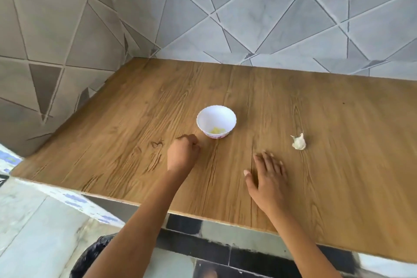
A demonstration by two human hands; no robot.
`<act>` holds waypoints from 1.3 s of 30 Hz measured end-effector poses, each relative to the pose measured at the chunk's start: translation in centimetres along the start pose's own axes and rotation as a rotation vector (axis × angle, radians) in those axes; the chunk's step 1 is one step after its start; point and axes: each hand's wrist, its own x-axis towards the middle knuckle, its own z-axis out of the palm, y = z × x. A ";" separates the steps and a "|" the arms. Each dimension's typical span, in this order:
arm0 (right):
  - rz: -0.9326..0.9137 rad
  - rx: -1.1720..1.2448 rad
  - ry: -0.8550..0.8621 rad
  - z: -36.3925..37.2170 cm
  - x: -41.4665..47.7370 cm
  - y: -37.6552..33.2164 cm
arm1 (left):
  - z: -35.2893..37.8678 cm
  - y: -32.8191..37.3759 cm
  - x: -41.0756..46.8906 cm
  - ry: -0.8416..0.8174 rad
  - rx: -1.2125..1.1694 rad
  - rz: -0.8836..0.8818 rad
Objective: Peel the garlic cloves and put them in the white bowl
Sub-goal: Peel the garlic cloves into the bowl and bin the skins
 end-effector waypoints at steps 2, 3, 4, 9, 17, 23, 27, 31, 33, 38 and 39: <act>0.004 0.008 -0.009 0.1 0.0 0.1 | -1.2 1.0 1.0 0.116 -0.165 0.021; 0.005 0.009 -0.009 0.1 -0.1 0.1 | -2.0 1.9 1.9 0.131 -0.212 0.057; -0.001 0.006 -0.005 0.2 -0.1 0.1 | -2.6 2.8 2.8 0.111 -0.231 0.098; 0.027 -0.012 0.019 -0.1 -0.4 -0.1 | -1.0 7.1 7.4 -0.271 0.310 0.173; 0.033 0.520 0.191 -1.3 -0.8 1.0 | 0.3 8.1 8.2 -0.247 0.491 0.123; 0.201 0.545 0.475 -4.5 2.6 8.4 | -0.5 14.2 4.4 -0.109 0.127 0.282; 0.158 0.588 0.055 -5.7 7.1 12.4 | 4.2 17.0 1.7 -0.314 -0.068 0.334; 0.230 0.704 -0.008 -5.8 9.3 13.3 | 8.3 16.5 0.7 -0.370 -0.324 0.280; 0.334 0.836 0.012 -5.4 8.9 13.3 | 9.1 16.5 0.2 -0.371 -0.406 0.246; 0.506 1.049 0.021 -4.6 7.9 12.9 | 10.3 17.4 -0.5 -0.369 -0.551 0.217; 0.512 1.062 0.013 -4.6 7.9 12.8 | 10.5 17.5 -0.4 -0.352 -0.560 0.197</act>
